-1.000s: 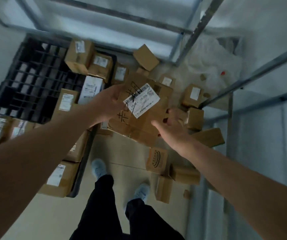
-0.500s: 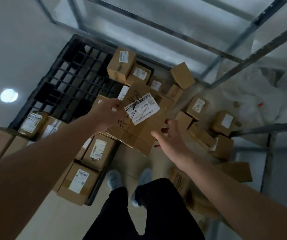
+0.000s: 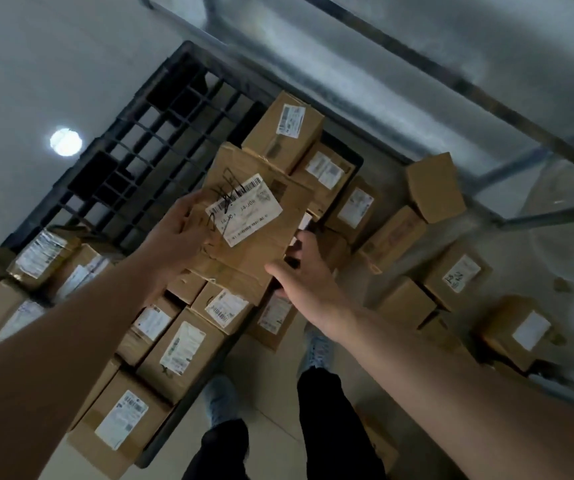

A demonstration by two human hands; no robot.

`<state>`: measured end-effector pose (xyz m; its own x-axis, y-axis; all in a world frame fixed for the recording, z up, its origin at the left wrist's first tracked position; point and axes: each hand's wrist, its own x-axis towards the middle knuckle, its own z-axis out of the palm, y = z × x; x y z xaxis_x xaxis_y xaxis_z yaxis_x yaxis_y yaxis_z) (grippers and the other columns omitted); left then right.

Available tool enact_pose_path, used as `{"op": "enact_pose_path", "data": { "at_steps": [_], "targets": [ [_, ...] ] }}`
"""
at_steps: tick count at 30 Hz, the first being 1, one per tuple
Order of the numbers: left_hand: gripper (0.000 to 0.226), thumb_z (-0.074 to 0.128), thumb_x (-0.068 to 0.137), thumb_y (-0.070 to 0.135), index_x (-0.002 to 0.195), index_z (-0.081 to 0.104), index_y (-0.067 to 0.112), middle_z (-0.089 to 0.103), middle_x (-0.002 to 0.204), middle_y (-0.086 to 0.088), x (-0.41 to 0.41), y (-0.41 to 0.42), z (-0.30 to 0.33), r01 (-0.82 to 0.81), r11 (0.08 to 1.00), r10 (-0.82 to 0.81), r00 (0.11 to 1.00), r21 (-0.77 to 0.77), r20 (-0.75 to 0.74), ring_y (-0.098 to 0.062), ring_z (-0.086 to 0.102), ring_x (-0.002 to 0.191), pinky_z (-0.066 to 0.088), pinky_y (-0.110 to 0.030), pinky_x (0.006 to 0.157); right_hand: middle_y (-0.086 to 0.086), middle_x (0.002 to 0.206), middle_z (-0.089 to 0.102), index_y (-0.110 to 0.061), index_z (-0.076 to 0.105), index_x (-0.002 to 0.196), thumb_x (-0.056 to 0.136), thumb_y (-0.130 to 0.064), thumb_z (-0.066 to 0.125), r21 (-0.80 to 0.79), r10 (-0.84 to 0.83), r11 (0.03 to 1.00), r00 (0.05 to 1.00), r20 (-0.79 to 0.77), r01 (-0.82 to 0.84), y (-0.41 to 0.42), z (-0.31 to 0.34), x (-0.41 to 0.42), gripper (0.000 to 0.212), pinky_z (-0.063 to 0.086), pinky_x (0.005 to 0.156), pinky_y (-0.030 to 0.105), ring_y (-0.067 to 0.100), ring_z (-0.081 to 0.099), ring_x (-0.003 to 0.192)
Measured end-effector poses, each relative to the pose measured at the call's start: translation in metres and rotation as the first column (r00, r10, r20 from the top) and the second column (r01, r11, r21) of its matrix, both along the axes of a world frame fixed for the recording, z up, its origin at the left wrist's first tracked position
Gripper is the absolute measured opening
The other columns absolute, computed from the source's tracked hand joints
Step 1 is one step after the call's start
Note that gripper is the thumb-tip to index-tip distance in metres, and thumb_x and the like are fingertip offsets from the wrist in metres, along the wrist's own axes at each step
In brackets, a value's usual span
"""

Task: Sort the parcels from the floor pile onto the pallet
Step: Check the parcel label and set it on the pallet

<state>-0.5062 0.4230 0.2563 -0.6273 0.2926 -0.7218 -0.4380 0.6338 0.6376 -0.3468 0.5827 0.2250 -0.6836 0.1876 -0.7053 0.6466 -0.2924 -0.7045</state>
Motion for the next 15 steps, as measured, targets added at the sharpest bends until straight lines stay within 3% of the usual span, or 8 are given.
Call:
{"op": "enact_pose_path", "data": {
  "at_steps": [4, 8, 12, 15],
  "targets": [
    [0.065, 0.066, 0.092, 0.006, 0.118, 0.055, 0.065, 0.063, 0.13, 0.005, -0.047, 0.019, -0.054, -0.089, 0.994, 0.093, 0.993, 0.058, -0.07, -0.027, 0.064, 0.118, 0.051, -0.057, 0.103, -0.001, 0.156, 0.042, -0.042, 0.024, 0.157, 0.093, -0.041, 0.068, 0.019, 0.04, 0.999, 0.999, -0.021, -0.039, 0.024, -0.059, -0.063, 0.078, 0.045, 0.115, 0.056, 0.023, 0.042, 0.146],
    [0.068, 0.062, 0.089, 0.001, 0.133, 0.058, 0.053, 0.066, 0.116, 0.008, -0.087, 0.026, -0.105, -0.117, 0.988, 0.13, 0.983, 0.1, -0.132, -0.026, 0.066, 0.114, 0.054, -0.054, 0.099, -0.001, 0.161, 0.039, -0.041, 0.021, 0.162, 0.092, -0.043, 0.066, 0.032, 0.04, 0.999, 0.999, -0.013, -0.04, 0.026, -0.108, -0.11, 0.084, 0.047, 0.113, 0.055, 0.024, 0.046, 0.144],
    [0.067, 0.061, 0.088, 0.0, 0.135, 0.057, 0.048, 0.065, 0.118, 0.007, -0.118, 0.029, -0.15, -0.151, 0.981, 0.164, 0.981, 0.123, -0.105, -0.028, 0.067, 0.112, 0.057, -0.052, 0.095, -0.005, 0.15, 0.048, -0.049, 0.024, 0.157, 0.094, -0.039, 0.066, 0.022, 0.007, 1.0, 0.999, -0.031, -0.006, 0.029, -0.148, -0.139, 0.076, 0.053, 0.107, 0.05, 0.023, 0.052, 0.137],
    [0.065, 0.061, 0.09, 0.001, 0.135, 0.056, 0.048, 0.064, 0.125, 0.001, -0.133, 0.026, -0.179, -0.129, 0.982, 0.139, 0.989, 0.137, -0.06, -0.028, 0.069, 0.11, 0.059, -0.052, 0.093, -0.017, 0.124, 0.053, -0.055, 0.024, 0.152, 0.097, -0.034, 0.065, -0.024, -0.023, 0.999, 0.999, -0.032, 0.022, 0.024, -0.172, -0.152, 0.072, 0.063, 0.081, 0.027, 0.015, 0.059, 0.122]
  ]
}}
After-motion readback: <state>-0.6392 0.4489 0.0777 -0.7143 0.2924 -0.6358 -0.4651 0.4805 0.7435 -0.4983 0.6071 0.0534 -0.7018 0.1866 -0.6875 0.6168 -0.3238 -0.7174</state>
